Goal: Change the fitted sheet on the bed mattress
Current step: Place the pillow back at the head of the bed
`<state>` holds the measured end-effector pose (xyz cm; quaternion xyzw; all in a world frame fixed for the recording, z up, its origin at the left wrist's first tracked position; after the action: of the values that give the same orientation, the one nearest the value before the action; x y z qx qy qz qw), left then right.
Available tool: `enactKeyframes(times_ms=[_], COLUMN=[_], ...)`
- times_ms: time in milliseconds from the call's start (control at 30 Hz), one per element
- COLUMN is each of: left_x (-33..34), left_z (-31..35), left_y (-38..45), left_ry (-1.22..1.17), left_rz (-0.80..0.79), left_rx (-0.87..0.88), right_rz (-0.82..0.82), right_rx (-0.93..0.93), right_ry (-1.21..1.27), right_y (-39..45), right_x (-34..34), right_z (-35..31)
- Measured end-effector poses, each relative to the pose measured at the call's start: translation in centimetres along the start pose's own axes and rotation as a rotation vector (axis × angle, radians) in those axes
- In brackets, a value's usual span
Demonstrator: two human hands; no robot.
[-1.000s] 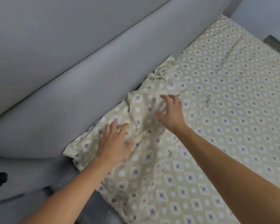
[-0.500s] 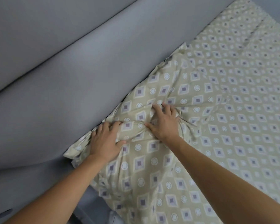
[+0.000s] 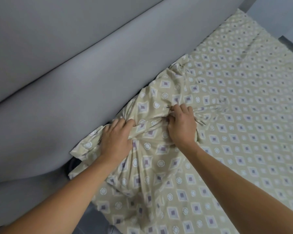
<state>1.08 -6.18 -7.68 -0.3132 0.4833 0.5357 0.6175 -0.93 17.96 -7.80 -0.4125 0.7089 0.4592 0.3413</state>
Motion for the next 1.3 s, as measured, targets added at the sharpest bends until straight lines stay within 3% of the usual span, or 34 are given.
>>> enactKeyframes(times_ms=[167,300,400,567,700,767,967,1300], left_x=[1.1,1.8,1.8,0.5,-0.3,-1.8,-12.2,-31.4], left_z=[-0.3,-3.3,-3.9,-0.8,0.6,1.6,9.2,29.4], left_y=[-2.0,-3.8,-3.6,-4.9,-7.0,-7.4,-7.3,-8.6], left_ry=[0.112,-0.027,0.036,0.127,0.088,0.095,0.071,-0.222], left_rz=[-0.102,-0.384,-0.395,-0.093,-0.258,-0.267,-0.103,-0.155], left_rx=[-0.057,-0.181,-0.171,-0.086,-0.139,-0.153,-0.032,0.34], right_rz=[-0.23,-0.551,-0.534,-0.345,-0.522,-0.515,-0.323,-0.046], right_rx=[0.066,0.11,0.084,-0.051,-0.029,-0.009,0.139,0.402], right_ry=[-0.089,-0.075,-0.069,-0.005,-0.016,0.028,0.234,0.175], right_y=[-3.0,-6.4,-6.6,-8.6,-12.3,-12.8,-11.2,-13.8], right_x=[1.9,2.9,2.8,0.0,-0.9,-2.4,-15.7,-48.1], right_z=[-1.2,-1.4,-1.1,-3.3,-3.7,-3.8,-4.1,-3.0])
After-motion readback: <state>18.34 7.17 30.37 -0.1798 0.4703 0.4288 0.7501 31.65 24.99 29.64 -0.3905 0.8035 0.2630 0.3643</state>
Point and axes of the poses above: each hand's wrist, its own y-axis towards the middle knuckle, its own x-axis out of the palm, z = x × y, the point moved 2 cm from there along y, towards the middle knuckle, and after that the axes turned 12 degrees about z, right-handed, at the moved point
